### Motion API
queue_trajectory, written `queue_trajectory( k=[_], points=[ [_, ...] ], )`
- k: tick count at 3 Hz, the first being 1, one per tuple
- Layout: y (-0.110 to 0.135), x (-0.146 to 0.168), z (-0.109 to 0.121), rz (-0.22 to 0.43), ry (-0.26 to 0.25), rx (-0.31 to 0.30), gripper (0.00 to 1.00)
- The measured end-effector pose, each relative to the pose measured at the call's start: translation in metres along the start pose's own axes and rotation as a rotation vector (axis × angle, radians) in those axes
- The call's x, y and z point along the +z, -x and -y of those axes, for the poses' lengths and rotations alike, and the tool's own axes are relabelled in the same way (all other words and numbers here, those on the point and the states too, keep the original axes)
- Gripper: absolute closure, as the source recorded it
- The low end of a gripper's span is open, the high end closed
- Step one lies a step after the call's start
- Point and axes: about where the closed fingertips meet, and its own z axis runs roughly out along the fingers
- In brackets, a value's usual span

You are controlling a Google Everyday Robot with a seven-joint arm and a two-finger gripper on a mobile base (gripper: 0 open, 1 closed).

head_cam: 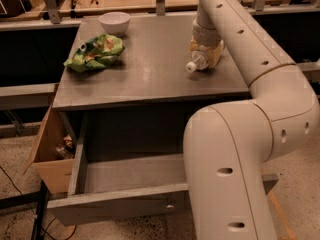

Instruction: Place blue plastic bottle into top drawer

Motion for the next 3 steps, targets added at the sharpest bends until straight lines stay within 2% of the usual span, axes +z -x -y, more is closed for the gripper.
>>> queue_trajectory(
  k=[1, 2, 3],
  points=[
    [0.0133, -0.0403, -0.0256, 0.024, 0.012, 0.173, 1.00],
    [0.0145, -0.0483, -0.0231, 0.008, -0.009, 0.246, 1.00],
    [0.0127, -0.0455, -0.0191, 0.003, -0.022, 0.244, 1.00]
  ],
)
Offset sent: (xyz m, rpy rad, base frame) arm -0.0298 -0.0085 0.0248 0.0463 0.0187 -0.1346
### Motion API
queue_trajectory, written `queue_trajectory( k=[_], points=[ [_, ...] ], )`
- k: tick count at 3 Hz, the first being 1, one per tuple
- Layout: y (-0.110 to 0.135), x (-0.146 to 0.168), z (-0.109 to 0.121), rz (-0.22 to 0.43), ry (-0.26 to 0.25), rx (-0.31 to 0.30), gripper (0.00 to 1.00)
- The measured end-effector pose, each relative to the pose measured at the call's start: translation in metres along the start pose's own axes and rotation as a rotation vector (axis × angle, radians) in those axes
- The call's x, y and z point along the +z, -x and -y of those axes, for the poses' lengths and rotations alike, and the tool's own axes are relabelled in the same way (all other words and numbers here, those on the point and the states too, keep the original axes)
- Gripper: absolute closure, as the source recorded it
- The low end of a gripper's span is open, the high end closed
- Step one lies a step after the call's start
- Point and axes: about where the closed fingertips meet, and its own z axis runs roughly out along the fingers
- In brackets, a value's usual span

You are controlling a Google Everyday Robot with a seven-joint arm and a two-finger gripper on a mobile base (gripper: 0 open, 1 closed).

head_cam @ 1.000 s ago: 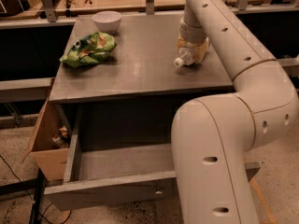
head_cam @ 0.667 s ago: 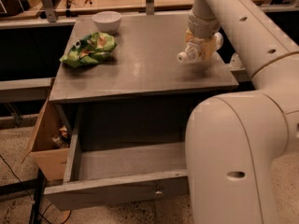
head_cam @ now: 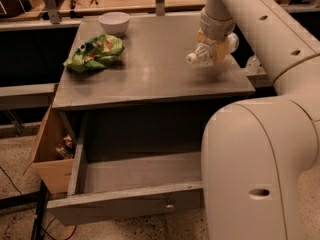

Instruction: Place blue plastic bottle into top drawer

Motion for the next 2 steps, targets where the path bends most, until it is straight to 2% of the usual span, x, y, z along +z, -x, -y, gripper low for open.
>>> queue_trajectory(
  k=[1, 2],
  points=[
    [0.023, -0.024, -0.018, 0.074, 0.015, 0.061, 1.00],
    [0.071, -0.055, -0.045, 0.223, 0.038, 0.174, 1.00]
  ],
)
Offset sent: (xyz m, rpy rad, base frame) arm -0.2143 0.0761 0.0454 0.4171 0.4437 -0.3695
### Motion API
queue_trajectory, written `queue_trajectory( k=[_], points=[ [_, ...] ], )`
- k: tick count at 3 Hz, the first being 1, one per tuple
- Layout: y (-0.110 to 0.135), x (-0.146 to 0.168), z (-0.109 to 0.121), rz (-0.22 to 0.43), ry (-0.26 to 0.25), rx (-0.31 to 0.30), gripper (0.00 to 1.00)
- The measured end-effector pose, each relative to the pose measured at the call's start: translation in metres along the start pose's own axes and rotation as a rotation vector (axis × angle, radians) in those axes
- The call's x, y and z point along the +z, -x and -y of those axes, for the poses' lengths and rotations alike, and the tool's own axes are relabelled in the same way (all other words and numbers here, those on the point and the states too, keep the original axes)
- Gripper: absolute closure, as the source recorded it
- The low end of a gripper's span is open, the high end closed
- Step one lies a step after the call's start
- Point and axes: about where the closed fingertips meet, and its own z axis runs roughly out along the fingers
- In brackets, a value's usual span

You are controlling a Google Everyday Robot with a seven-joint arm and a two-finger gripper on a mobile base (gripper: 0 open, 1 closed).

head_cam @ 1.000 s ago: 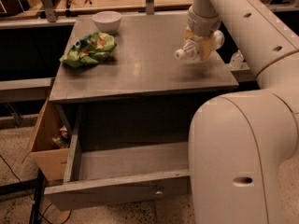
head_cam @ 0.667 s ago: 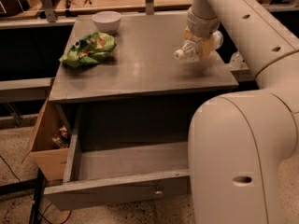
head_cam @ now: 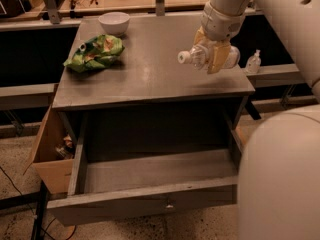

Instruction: Place blue plastic bottle into top drawer

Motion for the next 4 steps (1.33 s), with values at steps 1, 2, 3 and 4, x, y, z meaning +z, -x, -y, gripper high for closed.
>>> queue_trajectory(
  k=[1, 2, 3, 4],
  points=[
    [0.058, 0.008, -0.037, 0.202, 0.055, 0.138, 1.00],
    [0.107, 0.022, -0.065, 0.352, 0.138, 0.304, 1.00],
    [0.135, 0.027, -0.084, 0.413, 0.222, 0.474, 1.00],
    [0.156, 0.033, -0.105, 0.401, 0.187, 0.519, 1.00]
  ],
)
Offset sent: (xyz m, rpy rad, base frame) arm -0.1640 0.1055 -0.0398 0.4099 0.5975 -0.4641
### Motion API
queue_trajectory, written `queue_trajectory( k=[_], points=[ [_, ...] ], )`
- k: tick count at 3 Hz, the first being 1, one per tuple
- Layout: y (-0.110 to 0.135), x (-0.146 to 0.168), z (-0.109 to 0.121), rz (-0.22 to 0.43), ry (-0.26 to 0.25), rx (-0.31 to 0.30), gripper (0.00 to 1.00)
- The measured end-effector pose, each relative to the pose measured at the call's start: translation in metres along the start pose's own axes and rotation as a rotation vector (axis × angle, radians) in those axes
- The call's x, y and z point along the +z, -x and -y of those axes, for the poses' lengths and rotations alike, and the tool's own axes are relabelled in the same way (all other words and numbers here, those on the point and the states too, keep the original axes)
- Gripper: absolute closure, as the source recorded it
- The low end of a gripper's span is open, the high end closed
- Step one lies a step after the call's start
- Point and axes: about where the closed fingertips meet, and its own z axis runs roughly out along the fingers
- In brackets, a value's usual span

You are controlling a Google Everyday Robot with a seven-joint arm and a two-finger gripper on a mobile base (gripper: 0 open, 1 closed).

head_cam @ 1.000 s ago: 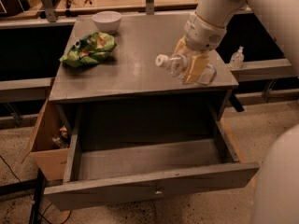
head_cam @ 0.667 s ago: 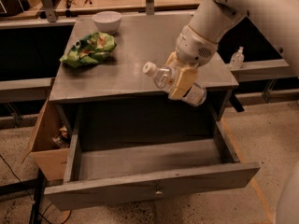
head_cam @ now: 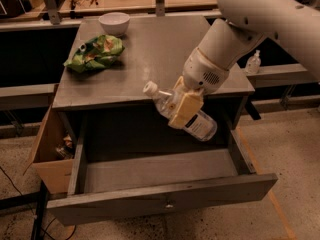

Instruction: Place blue plastic bottle into top drawer

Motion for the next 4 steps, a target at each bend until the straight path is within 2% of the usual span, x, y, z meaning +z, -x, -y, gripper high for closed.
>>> queue_trajectory(
  k=[1, 2, 3, 4],
  points=[
    [0.016, 0.047, -0.007, -0.101, -0.073, -0.161, 1.00],
    [-0.010, 0.064, -0.001, -0.193, -0.099, -0.183, 1.00],
    [-0.011, 0.072, -0.005, -0.171, -0.105, -0.176, 1.00],
    [-0.019, 0.115, -0.002, -0.171, -0.154, -0.231, 1.00]
  ],
)
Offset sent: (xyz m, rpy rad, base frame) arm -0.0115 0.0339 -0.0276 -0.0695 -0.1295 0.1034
